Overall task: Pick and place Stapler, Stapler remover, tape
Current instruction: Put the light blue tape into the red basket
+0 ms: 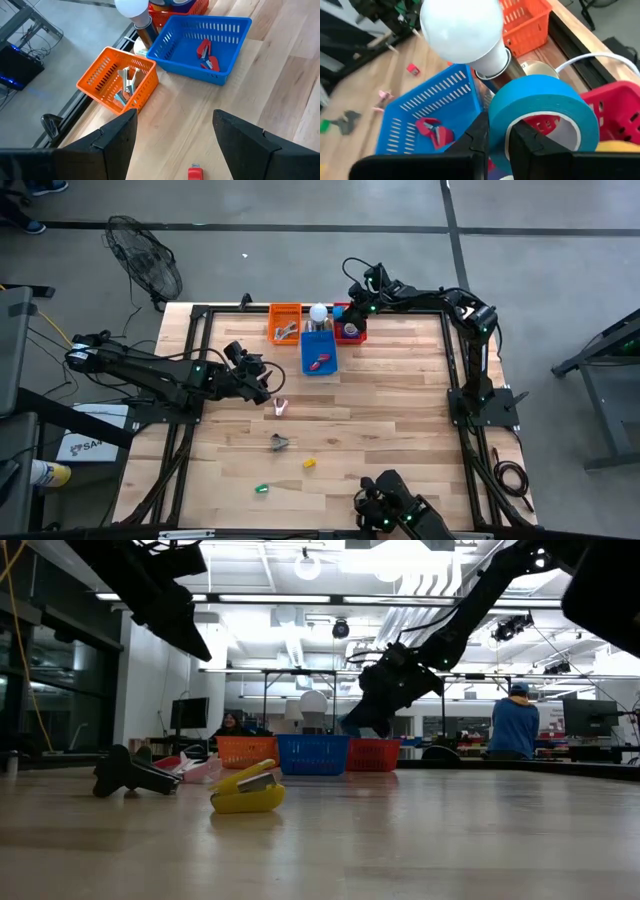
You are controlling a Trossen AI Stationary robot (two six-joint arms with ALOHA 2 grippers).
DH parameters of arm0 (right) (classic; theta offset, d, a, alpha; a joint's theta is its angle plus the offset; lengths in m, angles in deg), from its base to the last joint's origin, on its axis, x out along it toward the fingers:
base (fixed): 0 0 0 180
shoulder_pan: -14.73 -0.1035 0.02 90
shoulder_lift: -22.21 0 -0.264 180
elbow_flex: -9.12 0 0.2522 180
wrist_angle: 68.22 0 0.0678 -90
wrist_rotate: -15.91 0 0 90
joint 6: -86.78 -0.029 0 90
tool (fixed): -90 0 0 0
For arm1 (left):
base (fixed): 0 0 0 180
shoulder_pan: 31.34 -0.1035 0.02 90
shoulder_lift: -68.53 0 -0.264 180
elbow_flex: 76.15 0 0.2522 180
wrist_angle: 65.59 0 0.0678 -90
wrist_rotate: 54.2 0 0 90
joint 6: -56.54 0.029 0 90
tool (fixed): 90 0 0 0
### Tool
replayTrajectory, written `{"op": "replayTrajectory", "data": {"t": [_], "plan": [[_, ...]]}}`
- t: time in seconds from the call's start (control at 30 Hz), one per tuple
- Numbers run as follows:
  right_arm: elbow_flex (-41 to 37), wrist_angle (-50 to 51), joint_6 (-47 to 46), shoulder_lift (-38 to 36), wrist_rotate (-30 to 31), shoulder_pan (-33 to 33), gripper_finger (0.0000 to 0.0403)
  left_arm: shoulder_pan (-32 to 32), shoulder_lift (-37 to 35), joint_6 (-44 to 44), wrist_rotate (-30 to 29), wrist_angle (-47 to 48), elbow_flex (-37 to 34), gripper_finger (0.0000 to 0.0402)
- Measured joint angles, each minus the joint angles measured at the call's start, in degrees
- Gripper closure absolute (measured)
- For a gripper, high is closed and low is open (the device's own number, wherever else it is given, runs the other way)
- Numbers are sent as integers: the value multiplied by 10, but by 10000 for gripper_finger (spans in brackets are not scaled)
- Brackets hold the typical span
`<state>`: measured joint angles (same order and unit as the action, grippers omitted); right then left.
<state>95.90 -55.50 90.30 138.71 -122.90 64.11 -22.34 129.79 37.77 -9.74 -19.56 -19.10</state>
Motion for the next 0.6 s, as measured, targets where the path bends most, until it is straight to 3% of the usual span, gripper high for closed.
{"op": "replayTrajectory", "data": {"t": [0.3,0.6], "plan": [[0,-8,-103,0,-50,36,370,0,0,-18,2,0,0,147],[0,-49,-161,0,-97,22,370,0,0,-27,3,0,0,147]]}}
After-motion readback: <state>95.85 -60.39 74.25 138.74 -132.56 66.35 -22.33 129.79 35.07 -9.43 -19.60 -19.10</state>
